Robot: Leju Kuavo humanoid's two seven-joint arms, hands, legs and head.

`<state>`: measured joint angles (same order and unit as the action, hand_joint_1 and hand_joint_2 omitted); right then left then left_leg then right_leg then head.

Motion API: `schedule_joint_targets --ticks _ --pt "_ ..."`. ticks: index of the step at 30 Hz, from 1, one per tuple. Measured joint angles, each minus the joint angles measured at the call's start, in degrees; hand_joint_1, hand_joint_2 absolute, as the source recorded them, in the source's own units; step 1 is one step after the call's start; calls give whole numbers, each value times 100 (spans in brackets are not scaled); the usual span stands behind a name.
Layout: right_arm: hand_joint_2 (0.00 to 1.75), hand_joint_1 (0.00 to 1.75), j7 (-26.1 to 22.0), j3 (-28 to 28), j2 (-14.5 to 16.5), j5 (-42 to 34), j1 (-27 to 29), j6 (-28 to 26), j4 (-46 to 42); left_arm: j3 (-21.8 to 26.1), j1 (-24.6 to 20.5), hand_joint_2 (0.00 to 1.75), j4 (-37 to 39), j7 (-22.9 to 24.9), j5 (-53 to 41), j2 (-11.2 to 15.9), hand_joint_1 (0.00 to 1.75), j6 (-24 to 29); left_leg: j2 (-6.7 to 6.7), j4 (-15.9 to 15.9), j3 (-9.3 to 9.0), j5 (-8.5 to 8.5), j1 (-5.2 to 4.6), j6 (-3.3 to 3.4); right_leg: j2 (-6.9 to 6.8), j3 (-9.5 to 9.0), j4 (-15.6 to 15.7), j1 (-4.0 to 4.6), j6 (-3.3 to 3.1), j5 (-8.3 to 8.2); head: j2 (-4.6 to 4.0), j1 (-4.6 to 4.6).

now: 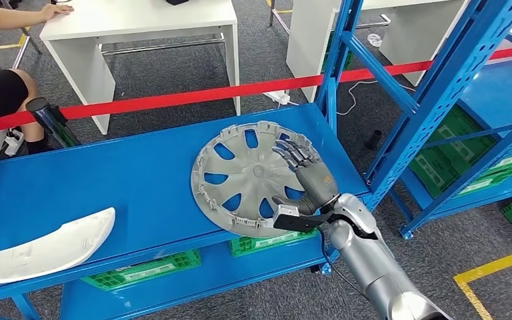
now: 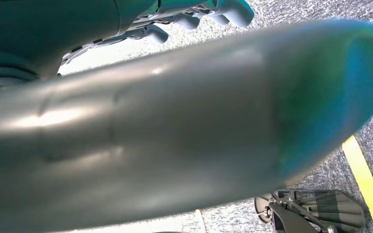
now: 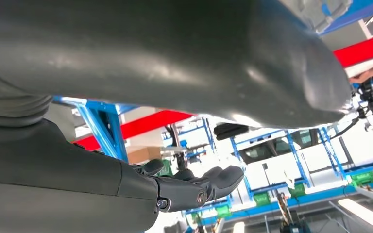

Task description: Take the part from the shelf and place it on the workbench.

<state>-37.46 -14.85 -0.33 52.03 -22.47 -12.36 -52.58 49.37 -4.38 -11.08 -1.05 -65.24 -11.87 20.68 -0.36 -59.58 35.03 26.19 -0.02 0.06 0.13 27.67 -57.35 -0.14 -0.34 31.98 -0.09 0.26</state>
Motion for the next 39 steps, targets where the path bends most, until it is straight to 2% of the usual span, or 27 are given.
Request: schedule_joint_targets --ticks 8,24,33,39 --pt "0 0 -11 -159 163 -160 -102 198 309 -96 -38 0 0 55 -97 -21 0 -61 1 25 -23 -8 1 -12 1 -7 0 2 0 2 0 -2" --pt "0 0 96 -314 349 -106 -277 130 582 -162 -105 0 0 23 -149 -75 0 -139 1 38 -34 -16 2 -24 2 -10 0 2 -3 3 0 -2" --pt "0 0 215 -486 422 -164 -219 213 491 -235 -182 0 0 -83 -225 -107 0 49 2 40 -35 -16 2 -25 3 -10 0 2 -3 3 0 -2" --pt "0 0 210 -688 627 -251 -129 396 335 -303 -229 0 0 -52 -360 -120 0 102 4 46 -37 -17 3 -26 5 -9 -1 2 -3 4 0 -2"
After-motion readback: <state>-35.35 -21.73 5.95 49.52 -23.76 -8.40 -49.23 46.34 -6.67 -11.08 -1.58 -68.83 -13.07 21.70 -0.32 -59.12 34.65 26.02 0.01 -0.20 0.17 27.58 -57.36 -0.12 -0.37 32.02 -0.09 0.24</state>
